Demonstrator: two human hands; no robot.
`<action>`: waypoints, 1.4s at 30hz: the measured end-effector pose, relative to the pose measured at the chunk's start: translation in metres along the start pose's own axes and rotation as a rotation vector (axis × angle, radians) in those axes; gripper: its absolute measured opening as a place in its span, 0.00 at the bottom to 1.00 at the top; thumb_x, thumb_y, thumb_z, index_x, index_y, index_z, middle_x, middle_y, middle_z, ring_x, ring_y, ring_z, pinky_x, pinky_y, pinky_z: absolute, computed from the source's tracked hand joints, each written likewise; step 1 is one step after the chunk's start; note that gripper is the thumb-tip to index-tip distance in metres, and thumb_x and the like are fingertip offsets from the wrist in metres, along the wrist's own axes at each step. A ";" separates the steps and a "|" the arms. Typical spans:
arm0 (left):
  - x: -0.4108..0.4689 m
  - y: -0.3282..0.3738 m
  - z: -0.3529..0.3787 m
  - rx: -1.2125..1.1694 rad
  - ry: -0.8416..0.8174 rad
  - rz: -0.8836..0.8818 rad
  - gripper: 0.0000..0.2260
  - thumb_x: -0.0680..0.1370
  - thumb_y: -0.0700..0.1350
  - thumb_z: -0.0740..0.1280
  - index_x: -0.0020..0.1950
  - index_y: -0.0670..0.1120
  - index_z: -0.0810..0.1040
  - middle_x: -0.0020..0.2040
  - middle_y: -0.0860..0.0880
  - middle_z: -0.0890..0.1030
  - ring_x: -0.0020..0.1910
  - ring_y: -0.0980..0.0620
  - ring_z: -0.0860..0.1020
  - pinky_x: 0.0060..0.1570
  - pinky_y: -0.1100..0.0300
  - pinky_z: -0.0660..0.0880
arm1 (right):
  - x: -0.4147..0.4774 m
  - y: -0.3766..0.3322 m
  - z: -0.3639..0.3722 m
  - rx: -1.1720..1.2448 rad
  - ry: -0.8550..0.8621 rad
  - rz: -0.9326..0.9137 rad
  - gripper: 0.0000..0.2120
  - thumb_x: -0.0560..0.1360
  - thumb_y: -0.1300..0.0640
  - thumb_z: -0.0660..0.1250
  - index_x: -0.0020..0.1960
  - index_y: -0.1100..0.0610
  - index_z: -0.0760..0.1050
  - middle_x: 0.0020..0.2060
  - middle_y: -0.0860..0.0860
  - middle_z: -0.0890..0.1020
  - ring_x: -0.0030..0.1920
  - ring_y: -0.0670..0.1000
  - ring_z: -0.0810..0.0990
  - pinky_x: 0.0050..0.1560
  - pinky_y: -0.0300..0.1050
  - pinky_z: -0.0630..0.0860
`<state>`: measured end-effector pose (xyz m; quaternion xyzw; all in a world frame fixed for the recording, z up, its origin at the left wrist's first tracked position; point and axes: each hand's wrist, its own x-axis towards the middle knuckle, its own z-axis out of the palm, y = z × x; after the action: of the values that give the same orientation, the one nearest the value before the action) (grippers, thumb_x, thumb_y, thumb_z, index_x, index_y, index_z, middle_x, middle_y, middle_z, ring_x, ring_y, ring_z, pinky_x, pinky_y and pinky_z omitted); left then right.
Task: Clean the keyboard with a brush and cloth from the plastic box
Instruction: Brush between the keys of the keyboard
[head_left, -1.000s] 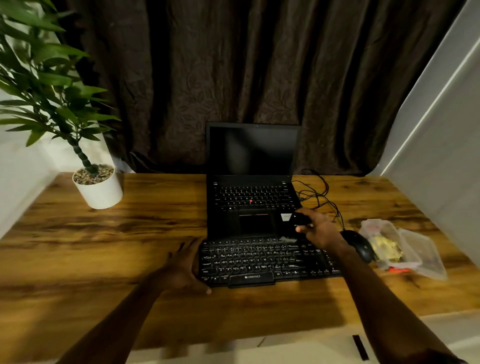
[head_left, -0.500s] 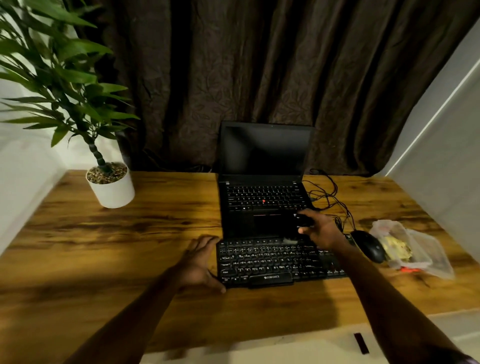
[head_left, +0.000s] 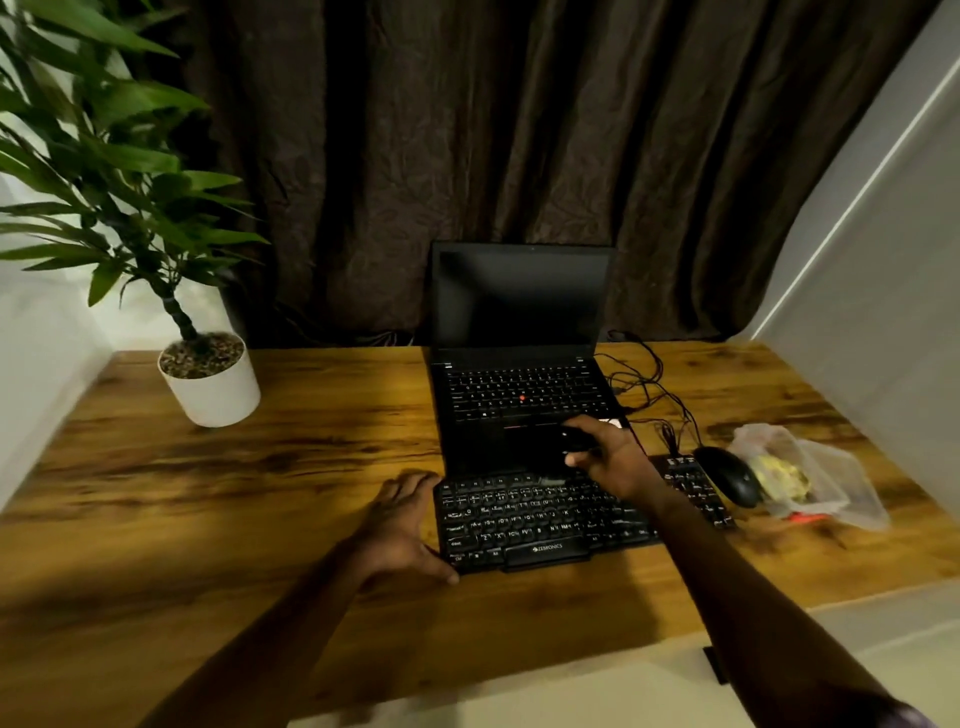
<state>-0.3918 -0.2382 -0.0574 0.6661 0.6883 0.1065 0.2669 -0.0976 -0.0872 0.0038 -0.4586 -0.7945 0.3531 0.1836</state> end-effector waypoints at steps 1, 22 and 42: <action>-0.002 0.001 0.000 -0.007 -0.002 -0.006 0.69 0.46 0.76 0.73 0.81 0.52 0.50 0.78 0.54 0.54 0.75 0.48 0.55 0.75 0.55 0.56 | 0.000 0.001 -0.001 0.007 0.004 -0.011 0.19 0.75 0.66 0.71 0.62 0.50 0.76 0.58 0.53 0.80 0.59 0.53 0.80 0.55 0.51 0.83; 0.001 -0.002 0.005 -0.007 0.017 -0.011 0.63 0.53 0.69 0.79 0.81 0.53 0.50 0.77 0.55 0.54 0.76 0.48 0.54 0.74 0.56 0.57 | 0.027 -0.048 0.062 -0.035 -0.080 -0.071 0.21 0.75 0.66 0.70 0.64 0.48 0.76 0.57 0.54 0.80 0.57 0.52 0.80 0.54 0.49 0.83; 0.000 -0.004 0.005 -0.037 -0.044 -0.074 0.73 0.43 0.78 0.68 0.81 0.50 0.43 0.80 0.52 0.46 0.79 0.44 0.44 0.78 0.49 0.51 | 0.044 -0.087 0.102 -0.121 -0.165 -0.136 0.22 0.75 0.62 0.70 0.62 0.40 0.74 0.53 0.53 0.82 0.48 0.51 0.83 0.44 0.42 0.84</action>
<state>-0.3925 -0.2397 -0.0635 0.6374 0.7044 0.0946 0.2978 -0.2354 -0.1186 -0.0037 -0.3833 -0.8561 0.3276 0.1132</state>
